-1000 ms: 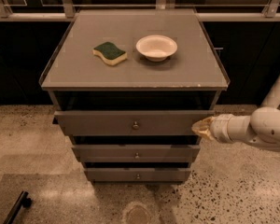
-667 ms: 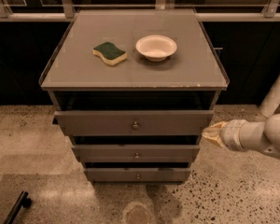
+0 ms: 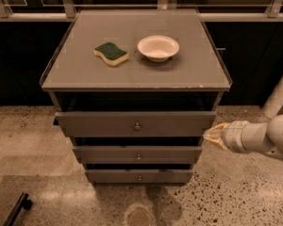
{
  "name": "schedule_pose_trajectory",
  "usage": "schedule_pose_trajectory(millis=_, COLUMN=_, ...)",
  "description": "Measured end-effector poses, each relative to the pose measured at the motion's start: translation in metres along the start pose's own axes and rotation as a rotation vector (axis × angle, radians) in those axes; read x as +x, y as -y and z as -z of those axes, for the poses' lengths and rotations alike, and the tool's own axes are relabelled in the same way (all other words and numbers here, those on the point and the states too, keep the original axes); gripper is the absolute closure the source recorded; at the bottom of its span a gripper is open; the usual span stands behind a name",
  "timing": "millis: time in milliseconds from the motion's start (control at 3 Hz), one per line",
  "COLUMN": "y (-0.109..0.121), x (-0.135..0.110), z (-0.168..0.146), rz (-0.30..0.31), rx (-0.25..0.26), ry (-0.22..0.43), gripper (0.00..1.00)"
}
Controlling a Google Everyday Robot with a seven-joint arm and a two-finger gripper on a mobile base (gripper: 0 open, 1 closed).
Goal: Close top drawer
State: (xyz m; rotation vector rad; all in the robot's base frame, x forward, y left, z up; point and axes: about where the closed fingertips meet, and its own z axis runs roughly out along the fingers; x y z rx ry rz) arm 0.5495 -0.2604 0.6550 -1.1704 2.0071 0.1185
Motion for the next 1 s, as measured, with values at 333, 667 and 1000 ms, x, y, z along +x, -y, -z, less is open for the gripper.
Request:
schedule_pose_trajectory(millis=333, y=0.0, x=0.0, z=0.0, rz=0.0, rx=0.0, ry=0.0, gripper=0.12)
schedule_pose_trajectory(millis=667, y=0.0, x=0.0, z=0.0, rz=0.0, rx=0.0, ry=0.0, gripper=0.0)
schedule_pose_trajectory(millis=1000, y=-0.0001, x=0.0, z=-0.0001, rz=0.0, rx=0.0, ry=0.0, gripper=0.0)
